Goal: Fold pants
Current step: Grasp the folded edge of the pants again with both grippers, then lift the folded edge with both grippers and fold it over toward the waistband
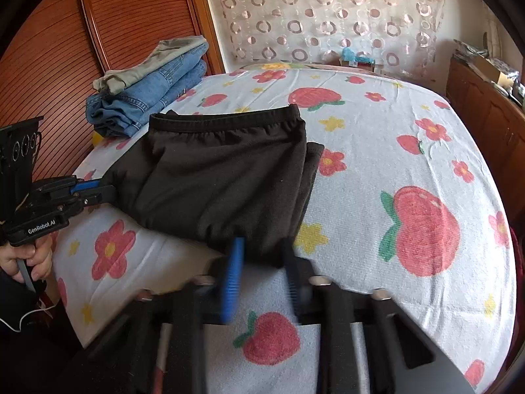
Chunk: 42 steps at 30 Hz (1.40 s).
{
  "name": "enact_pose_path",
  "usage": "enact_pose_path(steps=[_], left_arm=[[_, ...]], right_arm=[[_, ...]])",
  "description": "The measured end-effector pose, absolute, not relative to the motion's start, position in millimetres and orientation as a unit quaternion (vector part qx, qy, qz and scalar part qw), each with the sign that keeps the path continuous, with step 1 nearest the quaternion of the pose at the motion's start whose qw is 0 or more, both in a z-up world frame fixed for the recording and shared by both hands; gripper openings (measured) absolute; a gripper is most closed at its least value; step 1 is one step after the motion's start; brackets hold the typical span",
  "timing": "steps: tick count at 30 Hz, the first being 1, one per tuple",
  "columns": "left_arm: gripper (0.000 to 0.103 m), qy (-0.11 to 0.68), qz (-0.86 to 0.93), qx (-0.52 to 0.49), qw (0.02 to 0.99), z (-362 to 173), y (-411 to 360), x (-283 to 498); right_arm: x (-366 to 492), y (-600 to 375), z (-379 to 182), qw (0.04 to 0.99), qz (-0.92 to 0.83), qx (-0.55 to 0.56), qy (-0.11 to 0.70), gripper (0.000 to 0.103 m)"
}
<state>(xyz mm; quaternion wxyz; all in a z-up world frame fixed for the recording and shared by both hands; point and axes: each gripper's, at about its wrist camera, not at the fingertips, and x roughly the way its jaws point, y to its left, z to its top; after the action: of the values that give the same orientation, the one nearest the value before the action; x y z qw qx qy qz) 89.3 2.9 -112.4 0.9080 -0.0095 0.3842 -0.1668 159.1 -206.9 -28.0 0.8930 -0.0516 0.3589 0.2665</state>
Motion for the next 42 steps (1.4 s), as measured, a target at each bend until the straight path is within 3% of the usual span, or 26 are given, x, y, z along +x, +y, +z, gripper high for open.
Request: enact_pose_path(steps=[7, 37, 40, 42], left_arm=[[0.012, 0.367, -0.164, -0.017, 0.916, -104, 10, 87], [0.012, 0.350, -0.199, 0.019, 0.915, -70, -6, 36], [0.020, 0.355, -0.190, 0.015, 0.915, -74, -6, 38], [0.034, 0.354, -0.181, 0.011, 0.918, -75, -3, 40]], right_arm=[[157, -218, -28, 0.897, 0.272, -0.021, 0.349, 0.009], [82, -247, 2, 0.902, 0.279, -0.046, 0.327, 0.008], [83, -245, -3, 0.898, 0.279, -0.050, 0.337, 0.008], [83, -244, -3, 0.898, 0.278, -0.050, 0.339, 0.008]])
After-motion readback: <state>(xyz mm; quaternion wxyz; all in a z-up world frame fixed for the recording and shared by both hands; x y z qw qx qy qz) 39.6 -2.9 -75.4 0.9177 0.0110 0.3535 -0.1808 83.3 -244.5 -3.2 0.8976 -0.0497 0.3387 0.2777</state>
